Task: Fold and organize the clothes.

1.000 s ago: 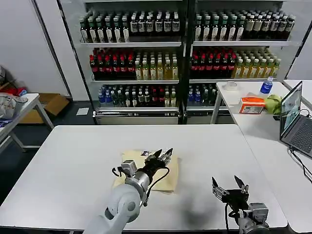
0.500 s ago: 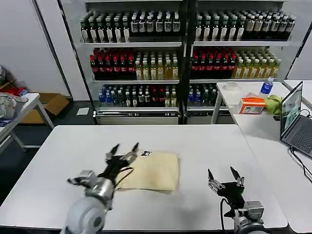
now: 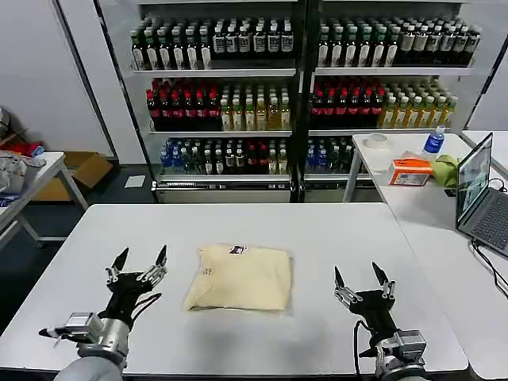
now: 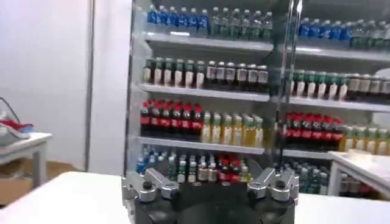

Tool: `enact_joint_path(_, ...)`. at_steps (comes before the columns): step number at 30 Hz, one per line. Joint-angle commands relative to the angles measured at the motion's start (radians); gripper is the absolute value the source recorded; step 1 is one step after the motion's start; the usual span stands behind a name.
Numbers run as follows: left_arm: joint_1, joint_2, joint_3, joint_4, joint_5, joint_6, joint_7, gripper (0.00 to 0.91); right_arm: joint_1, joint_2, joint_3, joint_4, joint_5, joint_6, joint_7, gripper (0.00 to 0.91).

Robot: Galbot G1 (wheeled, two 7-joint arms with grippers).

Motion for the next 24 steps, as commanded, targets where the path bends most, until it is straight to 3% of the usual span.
enact_joint_path(1,0.083,0.004,-0.083,-0.030,0.057,-0.028,0.026,0.907,0.003,0.013,-0.013,0.002,-0.026,0.020,-0.001,0.907)
enact_joint_path(10,0.087,0.006,-0.080,-0.030,0.057,-0.025,0.039,0.907,0.069,0.034,-0.070,-0.030,0.019,-0.057,0.001,0.907)
enact_joint_path(13,0.088,0.003,-0.077,-0.025,0.057,-0.026,0.040,0.907,0.140,0.065,-0.103,-0.085,0.081,-0.133,0.016,0.907)
enact_joint_path(18,0.084,0.000,-0.074,-0.016,0.056,-0.026,0.040,0.907,0.227,0.129,-0.156,-0.145,0.299,-0.283,0.098,0.907)
enact_joint_path(24,0.082,0.001,-0.077,-0.010,0.052,-0.026,0.040,0.907,0.295,0.198,-0.184,-0.218,0.502,-0.328,0.189,0.907)
